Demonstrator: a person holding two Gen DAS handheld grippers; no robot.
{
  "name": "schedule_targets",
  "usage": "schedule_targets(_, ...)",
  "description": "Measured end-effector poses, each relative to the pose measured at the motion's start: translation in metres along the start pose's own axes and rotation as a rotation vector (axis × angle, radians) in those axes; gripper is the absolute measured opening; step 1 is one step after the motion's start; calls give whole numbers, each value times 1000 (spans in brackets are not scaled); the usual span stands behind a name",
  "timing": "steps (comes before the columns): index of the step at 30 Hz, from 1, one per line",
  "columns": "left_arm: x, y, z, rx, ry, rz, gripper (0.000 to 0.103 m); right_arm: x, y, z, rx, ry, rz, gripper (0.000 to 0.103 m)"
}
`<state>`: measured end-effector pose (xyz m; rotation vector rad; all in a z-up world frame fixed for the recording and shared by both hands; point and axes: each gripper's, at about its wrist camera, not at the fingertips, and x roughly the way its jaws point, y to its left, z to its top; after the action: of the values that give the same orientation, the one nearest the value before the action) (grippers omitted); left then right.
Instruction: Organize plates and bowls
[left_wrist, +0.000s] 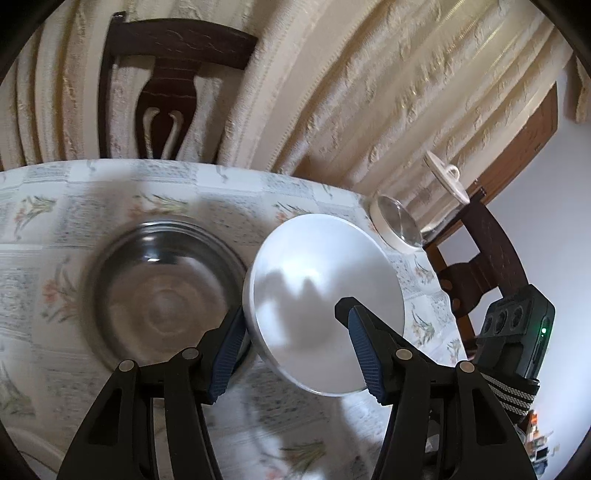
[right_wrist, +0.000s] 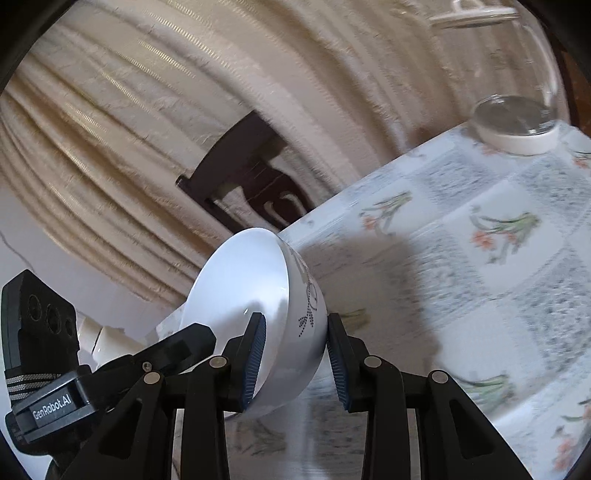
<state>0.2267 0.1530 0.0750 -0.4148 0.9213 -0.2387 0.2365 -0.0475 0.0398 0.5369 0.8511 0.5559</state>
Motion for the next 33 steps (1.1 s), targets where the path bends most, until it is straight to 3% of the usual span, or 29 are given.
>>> schedule_targets(6, -14, 39, 7, -48, -25, 35, 59, 33, 30, 0, -58, 53, 5, 36)
schedule_targets(13, -8, 77, 6, -93, -4, 46, 59, 56, 37, -7, -72, 94, -17, 36)
schedule_targets(33, 12, 94, 3, -117, 22, 71, 58, 71, 43, -14, -131, 67, -87, 38)
